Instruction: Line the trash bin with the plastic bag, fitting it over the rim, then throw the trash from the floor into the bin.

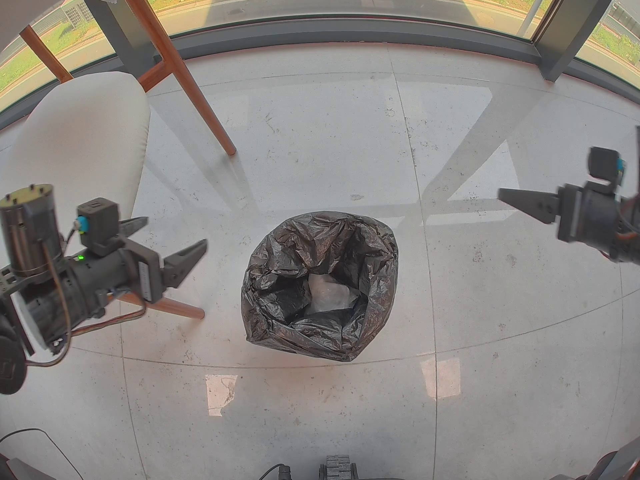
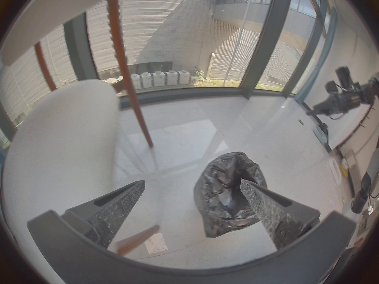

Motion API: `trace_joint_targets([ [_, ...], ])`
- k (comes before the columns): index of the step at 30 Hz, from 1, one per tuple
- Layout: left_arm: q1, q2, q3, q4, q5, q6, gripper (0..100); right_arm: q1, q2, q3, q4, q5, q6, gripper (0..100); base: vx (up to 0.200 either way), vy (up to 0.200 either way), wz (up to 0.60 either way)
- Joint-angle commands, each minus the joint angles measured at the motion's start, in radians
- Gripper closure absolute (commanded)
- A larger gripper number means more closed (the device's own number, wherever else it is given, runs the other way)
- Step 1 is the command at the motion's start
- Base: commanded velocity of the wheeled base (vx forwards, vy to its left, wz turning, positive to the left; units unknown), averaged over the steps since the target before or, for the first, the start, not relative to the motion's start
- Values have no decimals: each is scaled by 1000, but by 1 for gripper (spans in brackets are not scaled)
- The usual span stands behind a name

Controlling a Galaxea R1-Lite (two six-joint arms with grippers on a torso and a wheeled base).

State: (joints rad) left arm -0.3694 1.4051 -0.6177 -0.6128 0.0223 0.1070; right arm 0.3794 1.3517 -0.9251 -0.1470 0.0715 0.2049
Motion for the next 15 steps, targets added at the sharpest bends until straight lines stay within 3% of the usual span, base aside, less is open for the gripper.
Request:
trace_joint_targets([
  [1,274,-476,262,27,11,-6,0,-254,-580,391,7,-56,37,0,0,0,0],
  [7,320,-787,420,142,94,-78,0,-373,-766,539,7,-52,30,0,0,0,0],
  [15,316,-1224,418,568,91,-87,0,-395,-875,611,7,-53,24,0,0,0,0],
])
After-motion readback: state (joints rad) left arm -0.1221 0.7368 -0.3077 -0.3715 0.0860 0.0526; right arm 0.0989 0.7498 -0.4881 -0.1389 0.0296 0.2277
